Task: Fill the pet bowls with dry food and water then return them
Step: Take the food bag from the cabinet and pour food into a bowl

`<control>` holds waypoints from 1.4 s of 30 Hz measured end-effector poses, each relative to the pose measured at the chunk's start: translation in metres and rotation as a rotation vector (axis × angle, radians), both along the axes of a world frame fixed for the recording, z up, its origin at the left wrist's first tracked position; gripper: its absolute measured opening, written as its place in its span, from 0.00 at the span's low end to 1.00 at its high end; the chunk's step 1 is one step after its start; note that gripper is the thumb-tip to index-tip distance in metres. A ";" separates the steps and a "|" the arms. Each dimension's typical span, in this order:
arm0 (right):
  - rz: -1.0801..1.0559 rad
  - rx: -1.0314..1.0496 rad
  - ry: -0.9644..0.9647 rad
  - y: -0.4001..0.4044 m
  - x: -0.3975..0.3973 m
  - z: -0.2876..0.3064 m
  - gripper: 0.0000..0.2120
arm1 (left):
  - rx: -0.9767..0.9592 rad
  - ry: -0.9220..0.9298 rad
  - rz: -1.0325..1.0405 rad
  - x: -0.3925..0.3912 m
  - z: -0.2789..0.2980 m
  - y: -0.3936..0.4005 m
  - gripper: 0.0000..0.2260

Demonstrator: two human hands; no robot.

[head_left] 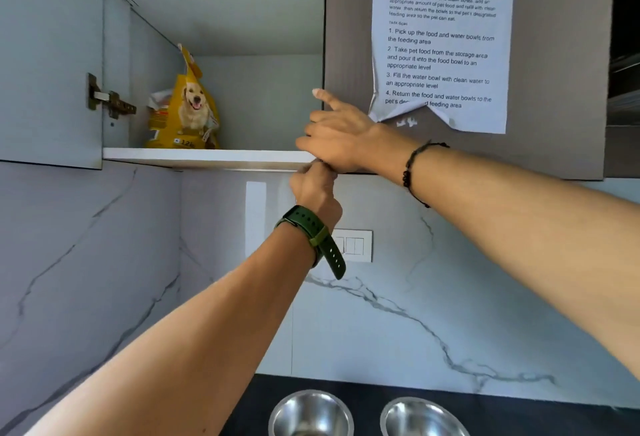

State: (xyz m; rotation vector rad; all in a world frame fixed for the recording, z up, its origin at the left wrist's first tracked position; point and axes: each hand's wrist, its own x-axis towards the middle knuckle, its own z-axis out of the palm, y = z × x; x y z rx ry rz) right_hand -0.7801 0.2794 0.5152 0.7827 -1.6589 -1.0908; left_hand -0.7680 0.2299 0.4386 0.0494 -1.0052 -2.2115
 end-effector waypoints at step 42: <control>-0.708 -0.044 0.283 0.438 0.240 -0.053 0.23 | -1.369 0.712 0.146 0.079 -0.015 0.389 0.31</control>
